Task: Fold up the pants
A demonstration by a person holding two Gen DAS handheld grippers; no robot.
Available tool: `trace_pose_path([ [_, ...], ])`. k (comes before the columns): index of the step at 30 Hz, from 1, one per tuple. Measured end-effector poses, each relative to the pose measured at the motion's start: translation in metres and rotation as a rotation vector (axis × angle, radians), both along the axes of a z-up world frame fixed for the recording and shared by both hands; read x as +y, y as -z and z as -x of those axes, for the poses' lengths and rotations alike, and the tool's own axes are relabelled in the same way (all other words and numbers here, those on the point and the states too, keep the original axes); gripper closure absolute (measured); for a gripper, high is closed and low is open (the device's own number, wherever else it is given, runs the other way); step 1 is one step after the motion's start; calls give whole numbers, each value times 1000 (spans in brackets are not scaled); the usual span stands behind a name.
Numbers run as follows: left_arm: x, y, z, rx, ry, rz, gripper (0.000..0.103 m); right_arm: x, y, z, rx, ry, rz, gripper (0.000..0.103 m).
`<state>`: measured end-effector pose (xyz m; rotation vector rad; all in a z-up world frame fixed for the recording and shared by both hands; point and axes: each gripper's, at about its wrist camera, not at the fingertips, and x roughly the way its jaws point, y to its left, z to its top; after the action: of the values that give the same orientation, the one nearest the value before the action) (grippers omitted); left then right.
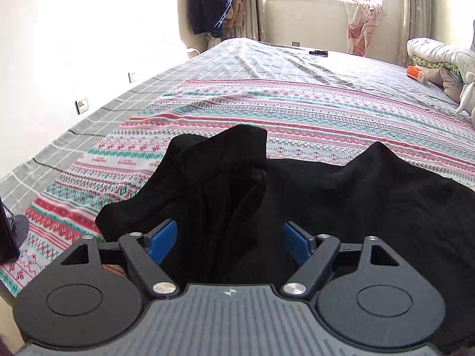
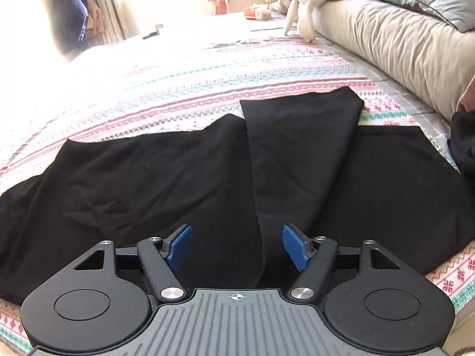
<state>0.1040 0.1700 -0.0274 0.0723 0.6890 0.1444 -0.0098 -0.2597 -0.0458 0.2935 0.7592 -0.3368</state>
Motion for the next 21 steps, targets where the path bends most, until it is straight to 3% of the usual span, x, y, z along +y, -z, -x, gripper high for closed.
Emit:
trace_pose_path([
  [2,-8,4,-10,-34,-15,-52,15,2,3,-6,-3,-5,2,34],
  [4,-11,9,-18,-58,-53,-105,25,5,7,-11,0,-11,13,34],
  [6,-6,11,-23,-66,-98,-108,54,9,11,-15,9,-22,28,34],
  [8,7,9,-22,-61,-139,-43,70,12,13,-18,16,-30,34,34],
  [10,24,7,-15,-71,-188,12,71,14,15,-20,21,-41,28,34],
  [13,48,1,-3,-95,-248,36,71,17,15,-24,21,-57,28,34],
  [16,74,-1,8,-71,-303,77,71,20,15,-27,22,-66,30,34],
  [21,98,1,21,-20,-457,11,68,25,14,-31,22,-84,32,34],
])
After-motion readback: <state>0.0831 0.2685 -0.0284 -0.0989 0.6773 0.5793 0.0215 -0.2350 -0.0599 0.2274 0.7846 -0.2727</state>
